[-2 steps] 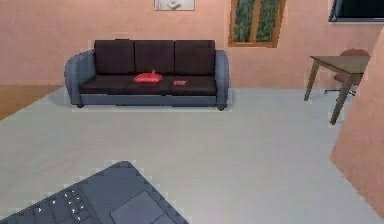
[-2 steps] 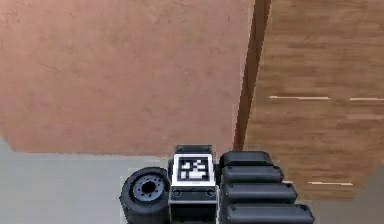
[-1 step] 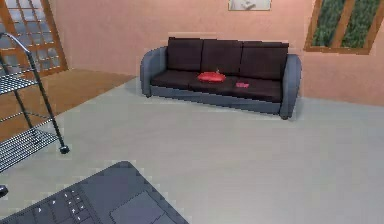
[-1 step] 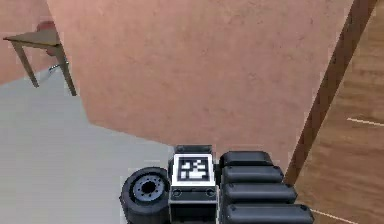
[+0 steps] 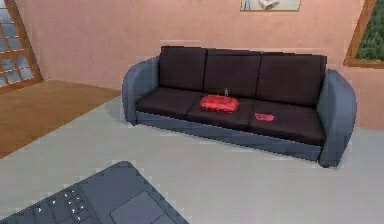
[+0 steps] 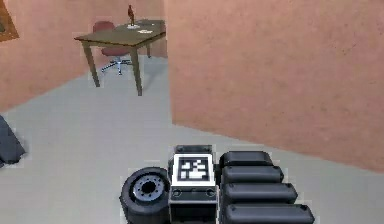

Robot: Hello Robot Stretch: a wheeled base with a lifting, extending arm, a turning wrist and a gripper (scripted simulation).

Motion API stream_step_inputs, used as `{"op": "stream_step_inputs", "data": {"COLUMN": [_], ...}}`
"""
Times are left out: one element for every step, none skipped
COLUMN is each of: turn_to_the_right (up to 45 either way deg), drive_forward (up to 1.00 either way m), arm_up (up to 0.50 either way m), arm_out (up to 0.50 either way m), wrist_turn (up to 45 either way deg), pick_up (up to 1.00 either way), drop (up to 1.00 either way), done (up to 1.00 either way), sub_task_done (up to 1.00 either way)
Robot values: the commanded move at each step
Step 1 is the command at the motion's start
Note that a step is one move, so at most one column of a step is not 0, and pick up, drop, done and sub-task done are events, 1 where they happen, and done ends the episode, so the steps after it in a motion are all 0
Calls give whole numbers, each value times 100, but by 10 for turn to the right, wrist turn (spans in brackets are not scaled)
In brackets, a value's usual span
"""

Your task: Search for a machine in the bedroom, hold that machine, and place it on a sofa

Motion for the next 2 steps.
{"op": "stream_step_inputs", "data": {"turn_to_the_right": [0,30], "drive_forward": [100,0], "arm_up": [0,0], "arm_out": [0,0], "wrist_turn": [0,0], "pick_up": [0,0], "drop": [0,0], "done": [0,0], "sub_task_done": [0,0]}}
